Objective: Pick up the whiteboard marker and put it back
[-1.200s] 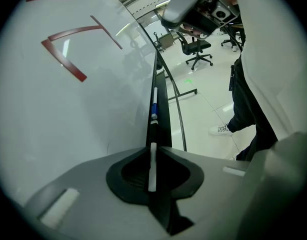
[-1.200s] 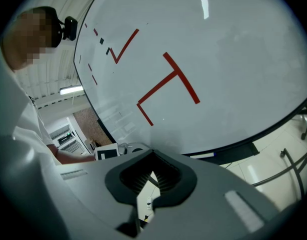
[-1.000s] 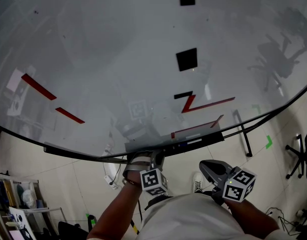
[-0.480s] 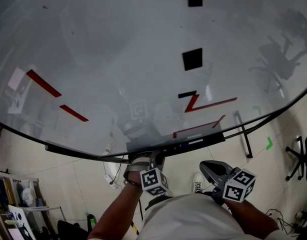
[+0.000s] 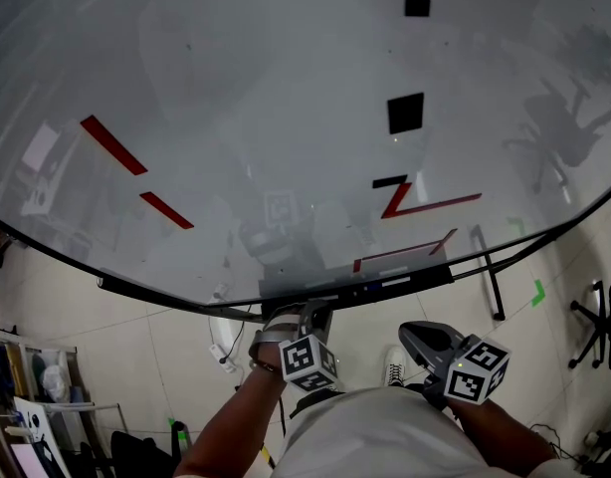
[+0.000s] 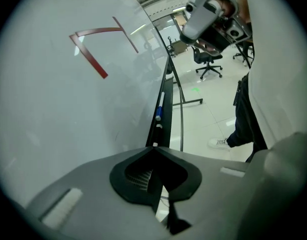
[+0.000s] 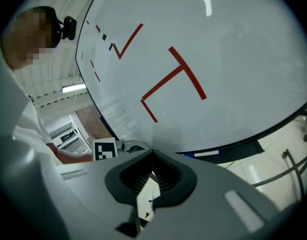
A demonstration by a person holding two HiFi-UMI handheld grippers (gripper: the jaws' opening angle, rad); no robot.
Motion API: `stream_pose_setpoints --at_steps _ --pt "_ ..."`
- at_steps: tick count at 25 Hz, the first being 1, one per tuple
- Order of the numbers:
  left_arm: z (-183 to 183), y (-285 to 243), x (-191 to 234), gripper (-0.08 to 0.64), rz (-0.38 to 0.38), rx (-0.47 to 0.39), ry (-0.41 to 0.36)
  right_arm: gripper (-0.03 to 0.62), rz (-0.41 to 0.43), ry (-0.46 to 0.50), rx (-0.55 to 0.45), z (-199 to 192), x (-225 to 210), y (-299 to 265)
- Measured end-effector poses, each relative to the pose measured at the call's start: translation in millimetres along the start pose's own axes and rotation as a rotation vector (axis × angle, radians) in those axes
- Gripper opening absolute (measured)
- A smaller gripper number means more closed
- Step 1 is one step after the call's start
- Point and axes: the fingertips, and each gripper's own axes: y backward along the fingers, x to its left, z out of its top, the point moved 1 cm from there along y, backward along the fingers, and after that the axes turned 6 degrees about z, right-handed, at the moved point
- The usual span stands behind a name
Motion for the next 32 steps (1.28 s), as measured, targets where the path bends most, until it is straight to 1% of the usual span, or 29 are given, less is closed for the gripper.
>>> stream_pose_setpoints --at_steps 3,6,8,14,16,18,20,24,26,30,32 --pt "4 10 4 0.017 -0.017 -0.034 0.129 0.002 0.004 0.000 0.006 -2 1 0" --pt "9 20 10 0.015 -0.014 -0.064 0.222 0.002 0.008 0.002 0.006 -2 2 -2" --pt "15 27 10 0.017 -0.040 -0.099 0.310 0.002 0.008 0.000 0.005 -2 2 -2" --pt "42 48 17 0.017 -0.156 -0.247 0.668 0.002 0.011 -0.003 -0.002 0 2 -4" --pt "48 55 17 0.017 -0.196 -0.282 0.783 0.002 0.011 -0.004 0.000 -1 2 -5" --pt "52 60 17 0.017 -0.224 -0.300 0.876 0.002 0.007 -0.007 0.000 -1 1 -6" --pt "53 64 18 0.017 -0.234 -0.317 0.929 0.002 0.003 -0.009 -0.002 0 0 -6" --pt "54 70 20 0.017 -0.241 -0.340 0.971 0.002 0.001 -0.011 -0.009 1 -2 -7" --pt "55 74 21 0.017 -0.259 -0.353 1.011 0.002 -0.003 -0.011 -0.008 2 -2 -7" --pt "56 86 24 0.017 -0.306 -0.399 1.125 0.002 -0.004 -0.011 -0.006 3 -2 -8" --pt "56 89 22 0.017 -0.330 -0.411 1.154 0.002 -0.004 -0.012 -0.005 3 -3 -9"
